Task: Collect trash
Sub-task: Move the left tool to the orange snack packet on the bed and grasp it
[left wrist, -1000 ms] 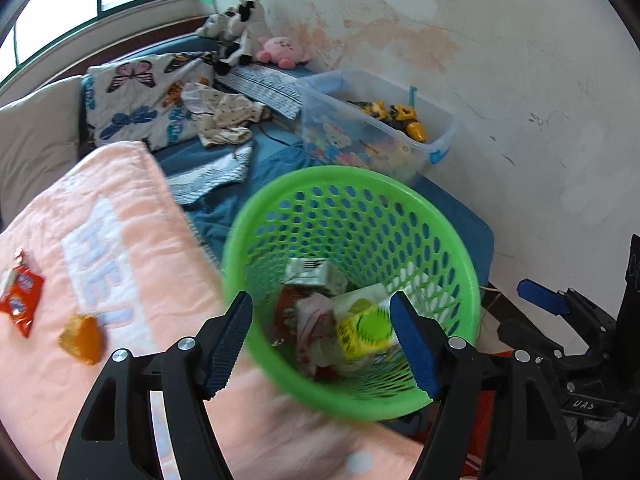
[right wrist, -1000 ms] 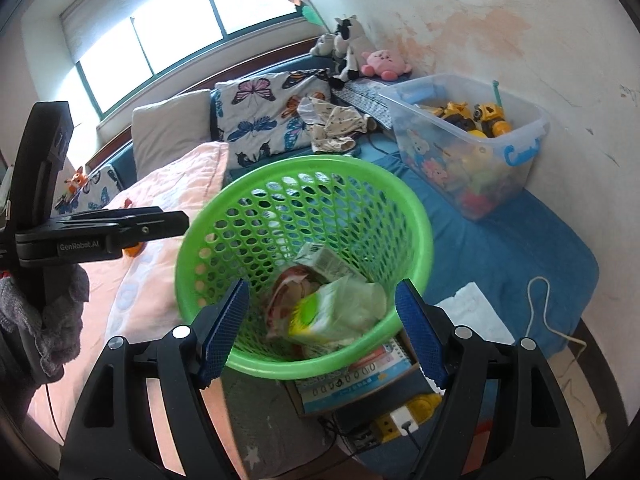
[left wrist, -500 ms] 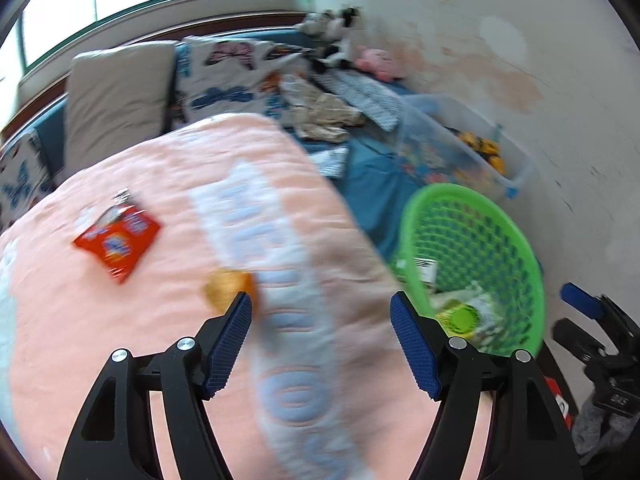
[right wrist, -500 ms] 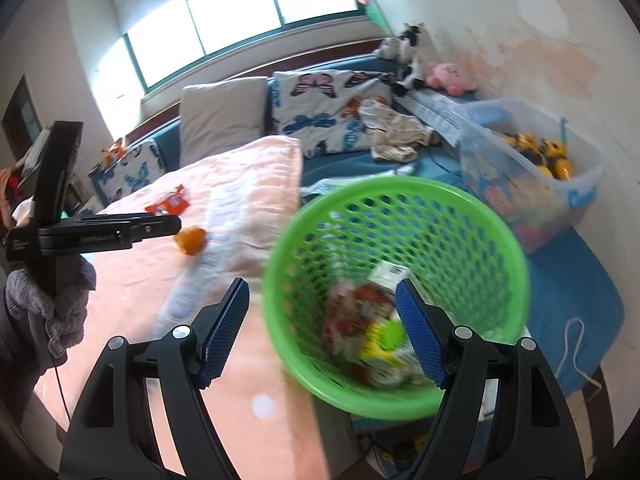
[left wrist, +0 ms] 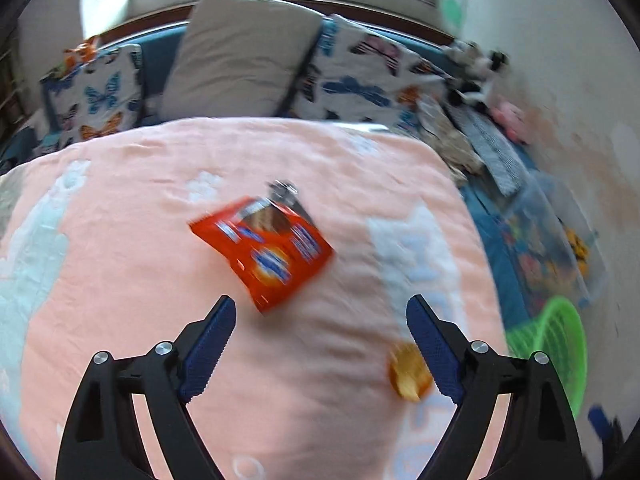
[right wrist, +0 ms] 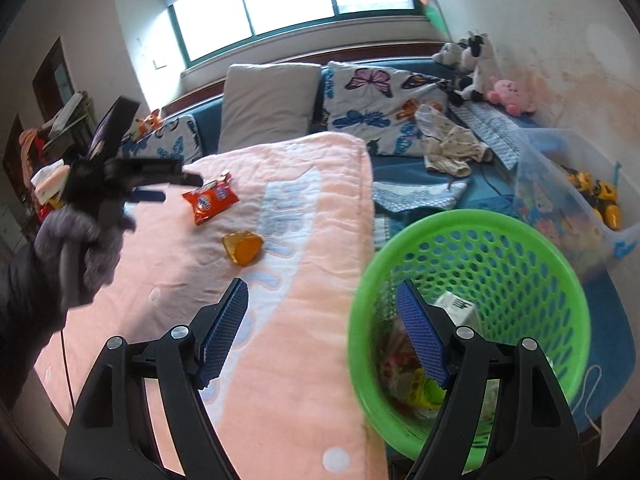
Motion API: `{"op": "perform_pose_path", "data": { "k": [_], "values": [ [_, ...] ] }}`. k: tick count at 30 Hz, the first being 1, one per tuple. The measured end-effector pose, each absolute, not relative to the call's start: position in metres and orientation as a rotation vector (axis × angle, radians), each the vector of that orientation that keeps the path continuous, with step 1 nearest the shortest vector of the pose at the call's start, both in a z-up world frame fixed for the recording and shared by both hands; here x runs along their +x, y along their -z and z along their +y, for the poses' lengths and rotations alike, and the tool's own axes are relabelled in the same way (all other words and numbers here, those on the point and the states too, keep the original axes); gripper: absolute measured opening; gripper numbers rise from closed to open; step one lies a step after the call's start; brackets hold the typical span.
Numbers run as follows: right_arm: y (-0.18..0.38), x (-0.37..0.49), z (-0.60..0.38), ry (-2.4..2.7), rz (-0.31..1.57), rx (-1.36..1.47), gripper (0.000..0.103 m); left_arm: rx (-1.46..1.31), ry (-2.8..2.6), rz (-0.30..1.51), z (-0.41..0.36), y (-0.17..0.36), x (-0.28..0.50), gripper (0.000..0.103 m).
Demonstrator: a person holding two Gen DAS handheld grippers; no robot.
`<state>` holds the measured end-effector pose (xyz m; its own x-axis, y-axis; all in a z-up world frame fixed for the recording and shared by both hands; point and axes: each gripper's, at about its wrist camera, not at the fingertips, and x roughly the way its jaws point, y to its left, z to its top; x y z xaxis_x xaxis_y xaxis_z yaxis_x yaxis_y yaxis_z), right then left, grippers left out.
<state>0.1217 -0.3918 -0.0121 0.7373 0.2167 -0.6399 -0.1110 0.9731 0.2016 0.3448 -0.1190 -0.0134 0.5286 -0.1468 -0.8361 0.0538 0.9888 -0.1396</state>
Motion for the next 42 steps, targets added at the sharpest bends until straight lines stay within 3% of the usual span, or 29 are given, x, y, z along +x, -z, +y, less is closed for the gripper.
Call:
{"op": "perform_pose_path", "data": {
  "k": [12,32,35,42],
  "values": [
    [0.039,0.134,-0.384,-0.252,0.776,0.171,0.077,-0.289,-0.056,1.056,-0.098,0.054,0.403,0.087],
    [0.060,0.158,-0.370,-0.310,0.826,0.182,0.077,-0.238,-0.207,1.099,-0.103,0.092,0.448,0.091],
    [0.062,0.161,-0.366,-0.318,0.832,0.174,0.077,-0.207,-0.197,1.091,-0.103,0.092,0.443,0.082],
    [0.061,0.170,-0.350,-0.330,0.836,0.153,0.077,-0.207,-0.117,1.079,-0.095,0.083,0.425,0.047]
  ]
}}
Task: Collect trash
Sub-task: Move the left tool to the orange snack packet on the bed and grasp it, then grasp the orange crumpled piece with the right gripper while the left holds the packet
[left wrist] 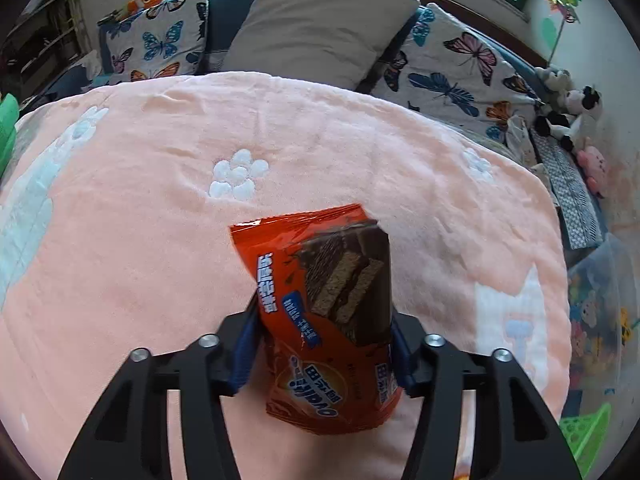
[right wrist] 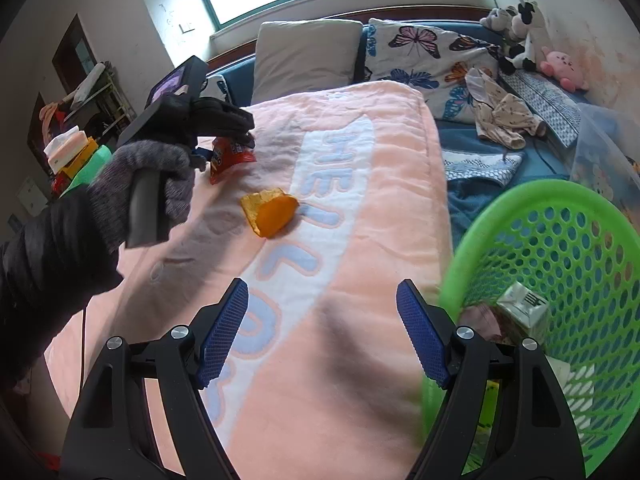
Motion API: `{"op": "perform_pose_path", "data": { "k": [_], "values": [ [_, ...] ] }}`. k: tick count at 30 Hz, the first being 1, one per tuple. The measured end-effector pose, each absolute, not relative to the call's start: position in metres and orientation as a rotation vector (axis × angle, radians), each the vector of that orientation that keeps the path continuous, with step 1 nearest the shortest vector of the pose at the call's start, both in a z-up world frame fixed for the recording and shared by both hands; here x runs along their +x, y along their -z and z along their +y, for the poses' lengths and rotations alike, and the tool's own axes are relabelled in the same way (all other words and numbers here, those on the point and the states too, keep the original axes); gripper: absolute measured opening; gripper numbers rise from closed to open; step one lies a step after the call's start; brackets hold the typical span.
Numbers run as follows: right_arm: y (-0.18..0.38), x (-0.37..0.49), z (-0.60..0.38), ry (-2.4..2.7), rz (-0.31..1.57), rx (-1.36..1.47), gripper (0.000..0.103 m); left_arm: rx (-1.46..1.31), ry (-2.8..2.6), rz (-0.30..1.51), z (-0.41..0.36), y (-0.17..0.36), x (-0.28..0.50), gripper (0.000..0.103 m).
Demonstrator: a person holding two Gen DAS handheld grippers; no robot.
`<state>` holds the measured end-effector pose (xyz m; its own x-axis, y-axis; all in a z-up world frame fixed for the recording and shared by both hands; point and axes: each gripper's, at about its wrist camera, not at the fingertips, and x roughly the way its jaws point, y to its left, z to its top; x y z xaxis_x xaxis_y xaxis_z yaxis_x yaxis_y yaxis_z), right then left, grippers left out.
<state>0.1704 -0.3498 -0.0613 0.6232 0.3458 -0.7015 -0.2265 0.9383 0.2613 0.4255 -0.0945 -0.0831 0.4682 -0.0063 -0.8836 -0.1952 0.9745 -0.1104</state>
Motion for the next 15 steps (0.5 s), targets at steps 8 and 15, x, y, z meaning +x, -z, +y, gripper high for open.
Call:
{"op": "perform_pose_path", "data": {
  "k": [8,15],
  "values": [
    [0.059,0.179,-0.328,-0.341,0.838,0.115,0.077,-0.209,-0.038,1.072,-0.088,0.075,0.395,0.040],
    [0.061,0.189,-0.315,-0.337,0.845,0.104,0.077,-0.179,-0.006,1.062,-0.081,0.068,0.374,0.037]
  ]
}}
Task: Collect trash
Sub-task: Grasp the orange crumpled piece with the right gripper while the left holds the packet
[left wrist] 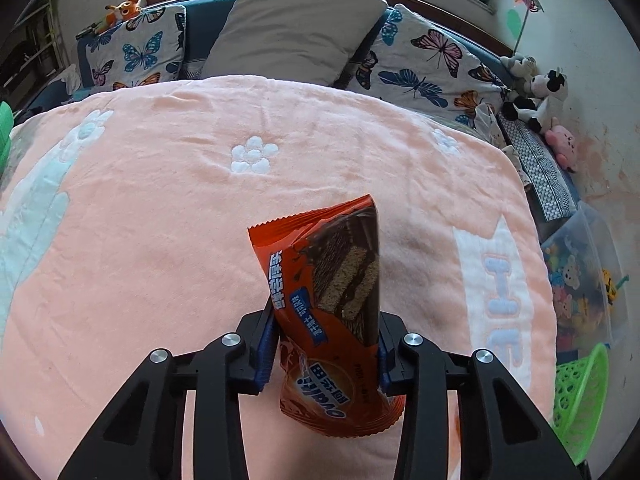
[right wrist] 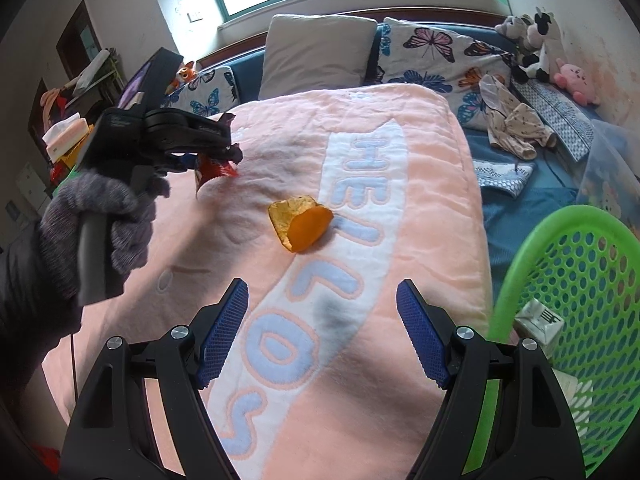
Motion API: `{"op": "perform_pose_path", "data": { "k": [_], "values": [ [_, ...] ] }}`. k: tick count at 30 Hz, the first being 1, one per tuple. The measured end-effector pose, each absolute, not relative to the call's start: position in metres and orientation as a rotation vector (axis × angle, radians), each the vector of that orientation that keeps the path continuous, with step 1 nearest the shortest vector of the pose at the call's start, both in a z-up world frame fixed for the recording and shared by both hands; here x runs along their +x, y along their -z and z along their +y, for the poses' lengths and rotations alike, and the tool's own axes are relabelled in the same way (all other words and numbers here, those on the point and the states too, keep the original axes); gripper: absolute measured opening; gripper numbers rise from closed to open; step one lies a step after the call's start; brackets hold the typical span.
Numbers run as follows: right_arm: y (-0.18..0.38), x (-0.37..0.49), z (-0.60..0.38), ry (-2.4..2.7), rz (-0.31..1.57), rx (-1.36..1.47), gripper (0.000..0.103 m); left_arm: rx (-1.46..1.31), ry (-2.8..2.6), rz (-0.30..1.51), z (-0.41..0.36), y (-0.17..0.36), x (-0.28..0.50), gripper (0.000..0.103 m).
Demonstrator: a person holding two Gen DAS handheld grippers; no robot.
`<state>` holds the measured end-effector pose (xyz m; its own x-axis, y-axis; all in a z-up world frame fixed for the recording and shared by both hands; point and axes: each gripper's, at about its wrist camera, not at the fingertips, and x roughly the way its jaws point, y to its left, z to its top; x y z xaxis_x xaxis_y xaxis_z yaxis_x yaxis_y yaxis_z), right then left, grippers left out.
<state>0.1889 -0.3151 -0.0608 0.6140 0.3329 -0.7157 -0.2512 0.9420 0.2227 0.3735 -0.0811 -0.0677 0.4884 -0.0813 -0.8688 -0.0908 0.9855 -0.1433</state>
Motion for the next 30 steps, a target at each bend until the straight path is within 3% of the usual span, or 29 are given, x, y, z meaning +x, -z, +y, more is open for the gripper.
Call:
{"op": "perform_pose_path", "data": {
  "k": [30],
  "values": [
    [0.094,0.262,-0.275,-0.258,0.903,0.089,0.061,-0.175,0.072,1.061,-0.034,0.053,0.302,0.032]
  ]
}}
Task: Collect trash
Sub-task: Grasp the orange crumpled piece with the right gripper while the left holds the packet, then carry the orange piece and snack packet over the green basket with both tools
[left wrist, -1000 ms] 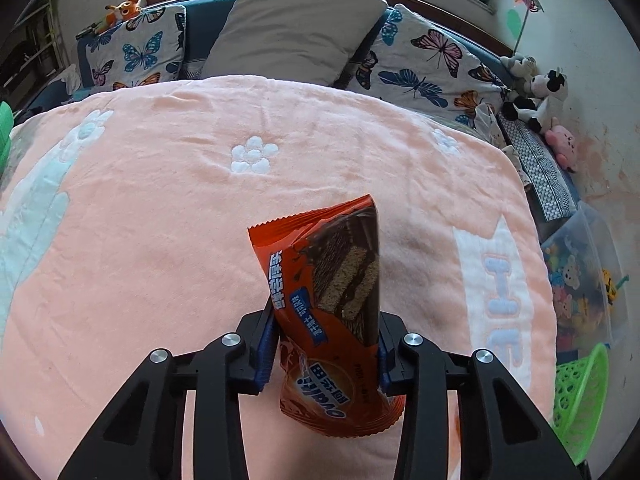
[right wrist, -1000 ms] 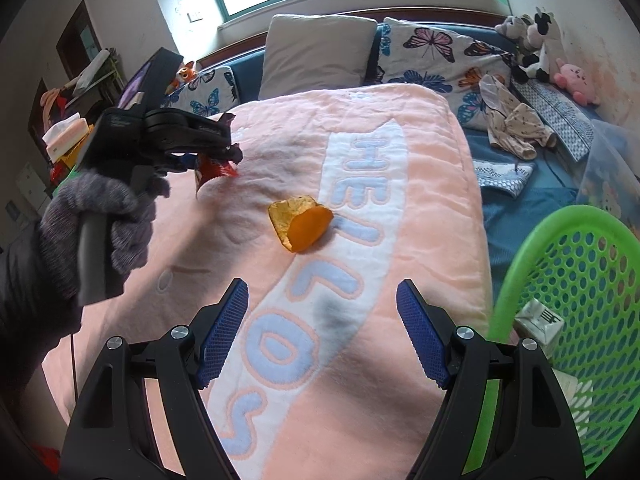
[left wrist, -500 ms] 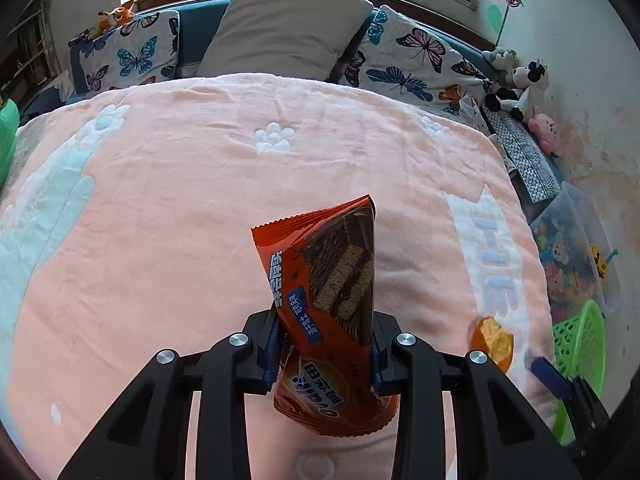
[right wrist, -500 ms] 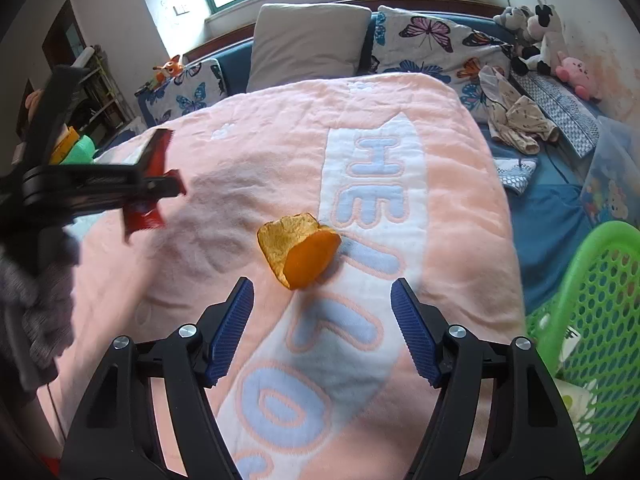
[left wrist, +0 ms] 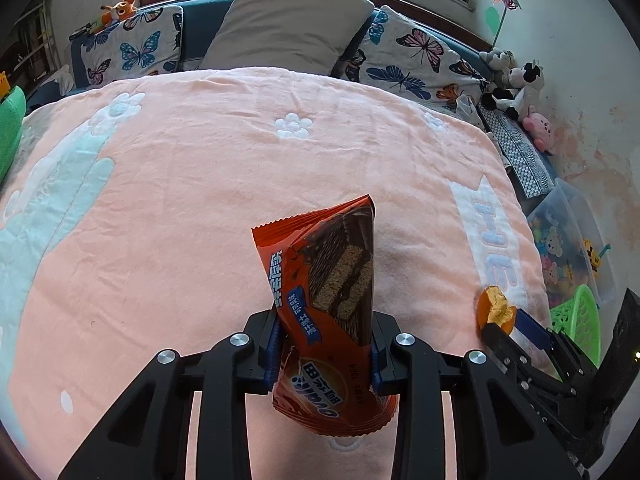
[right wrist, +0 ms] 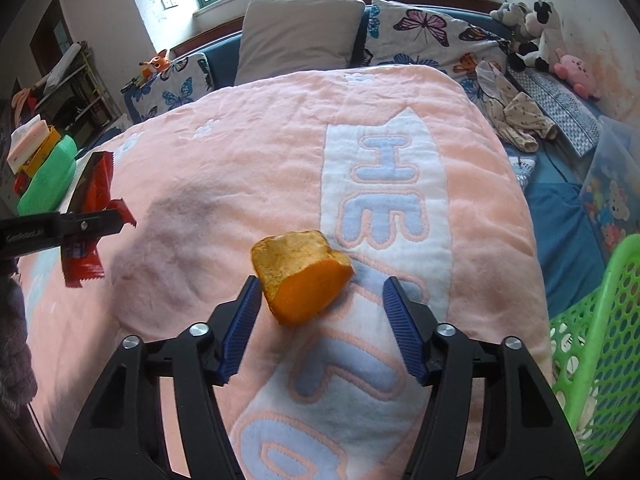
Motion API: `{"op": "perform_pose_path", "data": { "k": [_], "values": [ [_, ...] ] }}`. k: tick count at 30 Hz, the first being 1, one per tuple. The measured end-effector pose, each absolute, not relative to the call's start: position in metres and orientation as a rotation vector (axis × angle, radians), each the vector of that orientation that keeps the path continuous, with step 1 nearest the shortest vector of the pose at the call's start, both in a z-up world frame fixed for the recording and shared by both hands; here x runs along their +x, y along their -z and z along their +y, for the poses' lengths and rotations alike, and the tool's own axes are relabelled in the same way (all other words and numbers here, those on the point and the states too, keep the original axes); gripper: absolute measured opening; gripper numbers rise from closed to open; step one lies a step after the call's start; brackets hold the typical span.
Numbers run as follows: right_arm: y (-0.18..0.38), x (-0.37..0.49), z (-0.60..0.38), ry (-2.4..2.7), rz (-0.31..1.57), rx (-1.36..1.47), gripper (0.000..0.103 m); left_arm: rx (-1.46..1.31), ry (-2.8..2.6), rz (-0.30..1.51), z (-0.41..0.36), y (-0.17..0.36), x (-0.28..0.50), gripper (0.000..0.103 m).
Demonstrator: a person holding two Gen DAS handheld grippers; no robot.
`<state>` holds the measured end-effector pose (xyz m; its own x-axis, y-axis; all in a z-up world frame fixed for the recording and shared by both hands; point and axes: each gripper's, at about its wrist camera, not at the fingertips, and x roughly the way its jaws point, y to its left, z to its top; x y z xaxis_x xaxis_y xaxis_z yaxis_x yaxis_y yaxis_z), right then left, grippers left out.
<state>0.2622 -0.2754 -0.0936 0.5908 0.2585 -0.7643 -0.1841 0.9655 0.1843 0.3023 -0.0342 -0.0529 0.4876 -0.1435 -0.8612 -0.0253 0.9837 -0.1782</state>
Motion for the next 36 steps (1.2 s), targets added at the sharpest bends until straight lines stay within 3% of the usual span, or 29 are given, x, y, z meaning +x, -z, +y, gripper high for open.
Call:
{"op": "perform_pose_path", "data": {
  "k": [10,12,18,36],
  "values": [
    [0.095,0.264,-0.253,-0.249,0.895,0.016,0.061,-0.183,0.082,1.058,-0.024,0.049,0.293,0.032],
    [0.097,0.264,-0.250,-0.230,0.892,-0.011,0.050,-0.182,0.079,1.058,-0.022,0.049,0.292,0.032],
    [0.092,0.259,-0.247,-0.211,0.880,-0.032,0.042,-0.181,0.084,1.056,-0.022,0.047,0.287,0.032],
    [0.055,0.183,-0.278,-0.171,0.820,-0.018,0.038,-0.156,0.184,1.028,-0.060,0.024,0.242,0.032]
  ]
}}
